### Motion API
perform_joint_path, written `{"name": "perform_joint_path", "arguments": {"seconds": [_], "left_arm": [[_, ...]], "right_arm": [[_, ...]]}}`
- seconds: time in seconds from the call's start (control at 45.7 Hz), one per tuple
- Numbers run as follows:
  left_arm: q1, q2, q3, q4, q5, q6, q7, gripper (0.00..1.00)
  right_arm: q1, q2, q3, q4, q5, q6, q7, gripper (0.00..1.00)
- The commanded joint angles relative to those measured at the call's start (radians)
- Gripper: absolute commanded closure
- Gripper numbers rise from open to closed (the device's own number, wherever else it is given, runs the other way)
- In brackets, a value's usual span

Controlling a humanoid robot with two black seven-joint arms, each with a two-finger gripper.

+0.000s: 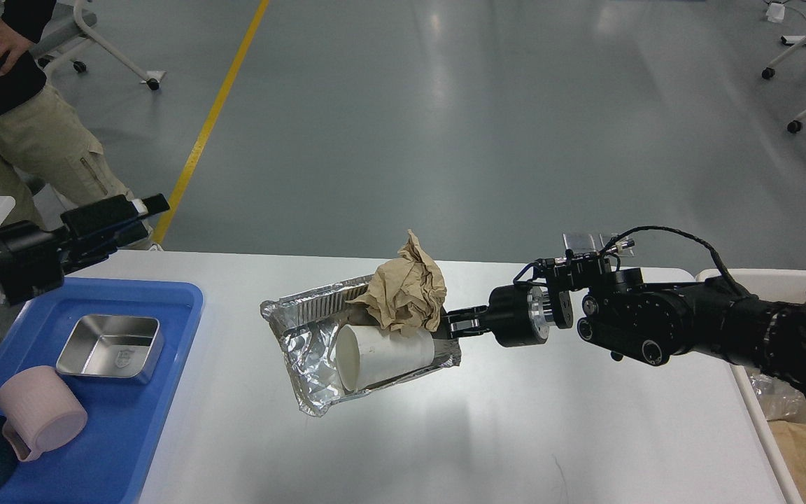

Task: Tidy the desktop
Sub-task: 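Carry the foil tray with the right gripper over the white bin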

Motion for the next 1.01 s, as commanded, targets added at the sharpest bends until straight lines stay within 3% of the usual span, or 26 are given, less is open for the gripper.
{"name": "perform_joint_path", "arguments": {"seconds": [0.0,0.109,0.525,0.766,0.985], "left_arm": [[0.07,0.006,-0.05,0.002,-0.208,0.043,-0.041,0.04],[0.122,-0.003,-0.116,0.0,-0.32,0.075,-0.065,0.04],[0.358,-0.187,-0.395,0.012,-0.492,0.189,-0.065,0.04],[0.44,-0.281,-0.544,0.012,-0.492,0.189,-0.062,0.04],[0.452,-0.299,-0.556,0.011,-0.492,0.189,-0.062,0.04]], "right_arm": [[-0.001,-0.001,-0.001,0.0,0.0,0.0,0.001,1.0],[-0.001,-0.001,-0.001,0.0,0.001,0.0,-0.001,1.0],[-0.002,-0.06,-0.001,0.006,0.081,0.017,-0.001,1.0],[-0.002,-0.25,0.026,0.031,0.193,0.057,-0.001,1.0],[-0.019,-0.45,0.025,0.098,0.336,0.063,-0.002,1.0]]}}
